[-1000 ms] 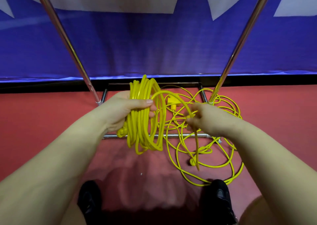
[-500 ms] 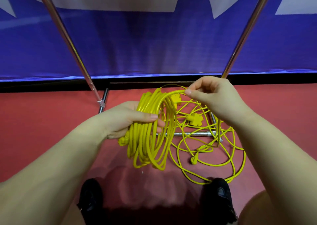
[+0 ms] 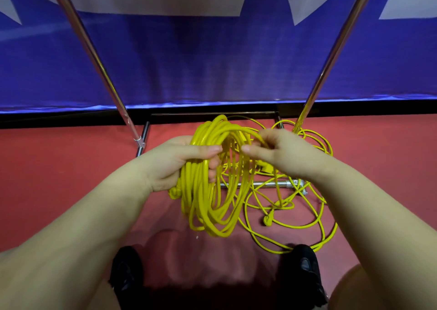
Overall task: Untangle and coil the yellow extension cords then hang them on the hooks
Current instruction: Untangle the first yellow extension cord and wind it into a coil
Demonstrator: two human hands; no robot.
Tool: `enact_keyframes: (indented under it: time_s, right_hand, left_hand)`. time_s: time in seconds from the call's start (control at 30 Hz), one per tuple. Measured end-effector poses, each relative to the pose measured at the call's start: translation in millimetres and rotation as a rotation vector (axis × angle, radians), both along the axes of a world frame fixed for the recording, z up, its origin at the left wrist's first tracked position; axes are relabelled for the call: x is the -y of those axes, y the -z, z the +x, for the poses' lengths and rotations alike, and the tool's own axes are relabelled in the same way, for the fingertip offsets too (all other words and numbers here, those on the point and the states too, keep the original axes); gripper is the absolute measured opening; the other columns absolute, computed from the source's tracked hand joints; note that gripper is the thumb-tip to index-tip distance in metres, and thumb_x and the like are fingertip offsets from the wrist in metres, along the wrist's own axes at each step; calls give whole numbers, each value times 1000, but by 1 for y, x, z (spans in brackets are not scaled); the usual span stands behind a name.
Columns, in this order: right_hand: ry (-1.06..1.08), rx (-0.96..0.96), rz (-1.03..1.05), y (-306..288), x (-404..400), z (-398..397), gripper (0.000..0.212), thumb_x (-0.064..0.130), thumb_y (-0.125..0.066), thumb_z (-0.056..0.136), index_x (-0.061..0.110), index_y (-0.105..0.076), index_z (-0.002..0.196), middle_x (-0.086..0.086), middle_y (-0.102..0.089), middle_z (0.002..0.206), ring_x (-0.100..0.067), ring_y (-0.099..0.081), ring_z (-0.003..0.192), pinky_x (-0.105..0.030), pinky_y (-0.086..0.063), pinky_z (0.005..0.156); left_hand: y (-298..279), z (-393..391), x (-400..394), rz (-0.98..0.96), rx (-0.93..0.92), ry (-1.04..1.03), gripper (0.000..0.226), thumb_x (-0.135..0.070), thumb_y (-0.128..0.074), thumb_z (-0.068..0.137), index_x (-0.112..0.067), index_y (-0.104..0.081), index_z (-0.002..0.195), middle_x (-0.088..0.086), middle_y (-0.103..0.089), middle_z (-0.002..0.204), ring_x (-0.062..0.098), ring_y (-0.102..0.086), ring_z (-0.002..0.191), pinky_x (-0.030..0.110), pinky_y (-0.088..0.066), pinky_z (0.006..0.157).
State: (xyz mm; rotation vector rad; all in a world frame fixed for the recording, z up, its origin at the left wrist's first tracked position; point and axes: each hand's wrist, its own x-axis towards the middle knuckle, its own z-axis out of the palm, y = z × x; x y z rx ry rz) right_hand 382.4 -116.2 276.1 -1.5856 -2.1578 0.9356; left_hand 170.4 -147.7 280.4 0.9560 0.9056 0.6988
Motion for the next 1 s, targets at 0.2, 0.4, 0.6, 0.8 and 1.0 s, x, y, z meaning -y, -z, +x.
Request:
enact_keyframes:
  time_s: [0.2,0.4,0.6,0.8,1.0]
  right_hand:
    - [-272,563,-310,28,5,0,29,31,-46,96,7,-60,104,-9,-55,92,-23,-50,85,-25,-33,67]
    - [-121,28,-468,29,5,-6,20,18,-47,96,8,-61,84,-2,-66,81,-12,-61,76,-22,-46,69]
    - [297,-702,-656,4,2,-21,21,12,-38,97,7,-50,80,-8,-67,65,-19,-70,58,-27,-56,55]
    - [553,-1183,-838,-12,-5,-18,20,13,-33,95,6,-46,81,-11,-69,60,-18,-70,54,-25,-55,45]
    - [473,-1327,-859,-15,-4,-19,26,18,-36,98,5,-52,82,-12,-71,68,-17,-71,59,-27,-57,52]
  left_hand:
    - [-1,-19,-15,-51,265,-178,40,-27,-90,40,-14,-67,71,-3,-55,57,10,-56,49,24,-54,56]
    - [-6,-25,-23,7,196,-436,6,-20,-56,71,-15,-59,73,-5,-56,56,8,-57,50,23,-54,56]
    - [3,-8,-16,51,-56,-355,12,-2,-53,86,-7,-59,77,1,-67,59,10,-64,51,23,-55,51]
    - [18,8,-9,90,-168,-259,9,0,-67,77,-7,-64,82,26,-67,93,32,-63,88,43,-53,82]
    - [13,17,-6,116,-125,-243,18,8,-56,83,-8,-65,85,4,-73,72,13,-70,66,30,-59,59]
